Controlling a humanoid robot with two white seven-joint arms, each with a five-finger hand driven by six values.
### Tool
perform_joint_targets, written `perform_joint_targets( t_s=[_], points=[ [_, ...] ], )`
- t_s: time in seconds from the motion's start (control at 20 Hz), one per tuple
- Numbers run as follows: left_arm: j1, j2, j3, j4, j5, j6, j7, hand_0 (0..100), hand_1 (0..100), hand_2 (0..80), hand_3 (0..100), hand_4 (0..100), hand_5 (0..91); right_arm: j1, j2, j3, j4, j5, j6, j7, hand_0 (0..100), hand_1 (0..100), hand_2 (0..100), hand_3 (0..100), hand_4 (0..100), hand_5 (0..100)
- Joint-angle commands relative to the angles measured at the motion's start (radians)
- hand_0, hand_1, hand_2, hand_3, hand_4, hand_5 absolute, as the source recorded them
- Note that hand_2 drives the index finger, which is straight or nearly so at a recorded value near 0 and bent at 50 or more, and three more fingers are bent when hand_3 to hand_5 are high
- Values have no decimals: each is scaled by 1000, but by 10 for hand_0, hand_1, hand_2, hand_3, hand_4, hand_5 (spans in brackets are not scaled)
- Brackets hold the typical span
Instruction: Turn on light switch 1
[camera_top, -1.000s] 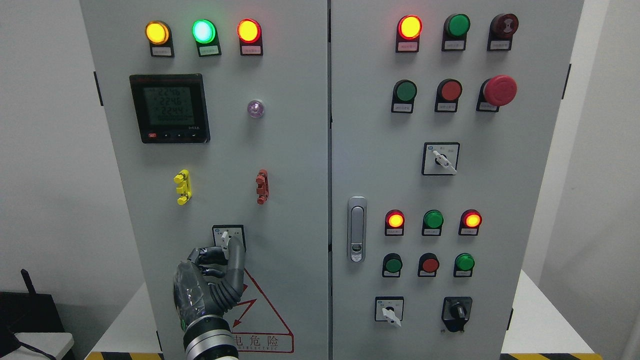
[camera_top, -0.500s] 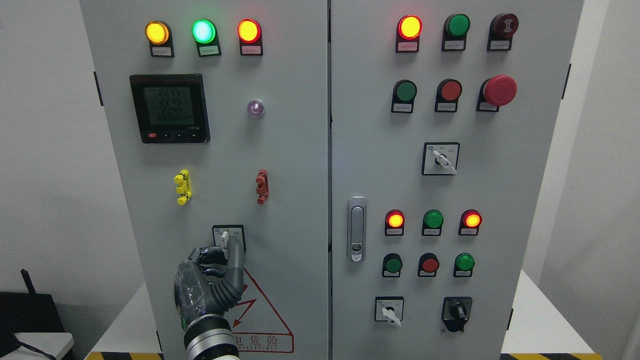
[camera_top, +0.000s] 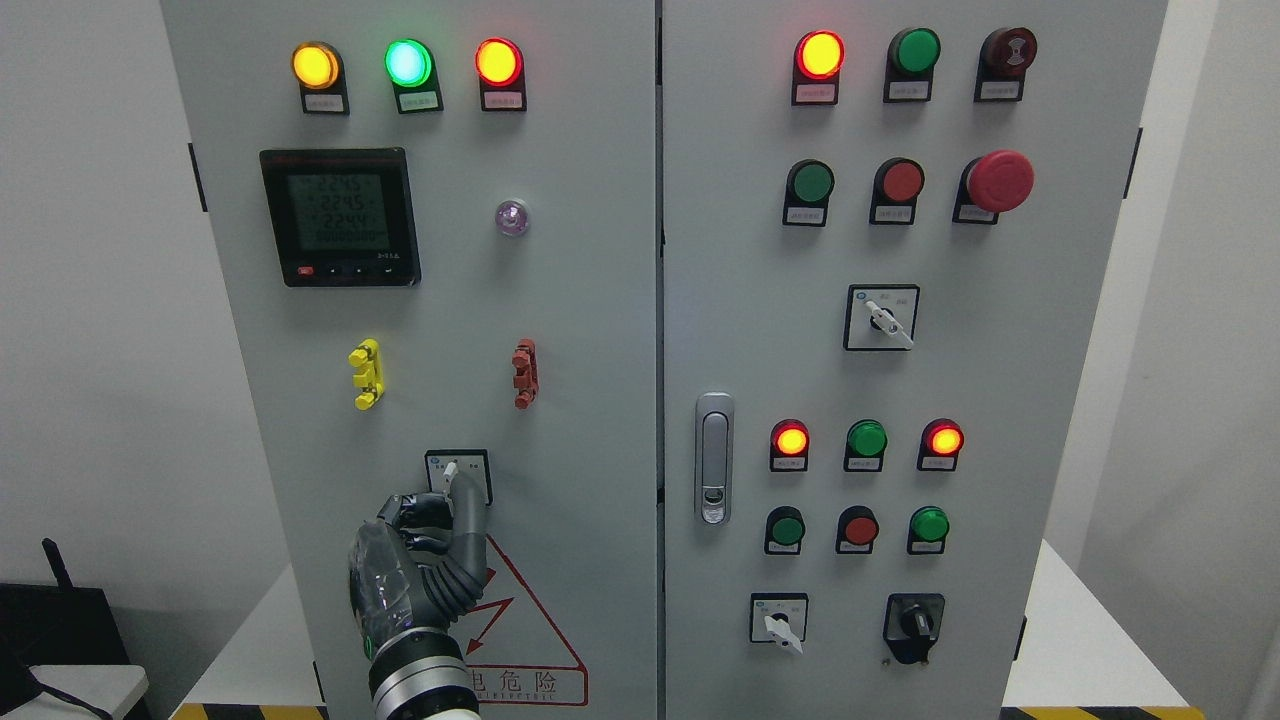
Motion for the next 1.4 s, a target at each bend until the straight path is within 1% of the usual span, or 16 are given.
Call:
perform_joint_targets(
  t_s=[0.0, 0.35, 0.9, 1.35],
  points=[
    [-8, 0, -1, 5, 0, -3, -2, 439, 352, 524, 659, 733, 710, 0, 0, 0, 0, -18, -1, 0, 120, 389, 0, 0, 0, 0],
    [-8, 0, -1, 5, 0, 3, -2, 478, 348, 528, 661, 736, 711, 0, 0, 0, 0, -18, -1, 0, 120, 389, 0, 0, 0, 0],
    [-8, 0, -2, 11, 0, 11, -5, 503, 361, 533, 667, 737, 714, 0, 0, 0, 0, -17, -1, 0, 120, 389, 0, 0, 0, 0],
    [-9, 0, -1, 11, 0, 13, -5, 557, 352, 543, 670, 741, 717, 0, 0, 0, 0, -18, -1, 0, 120, 389, 0, 0, 0, 0]
  ],
)
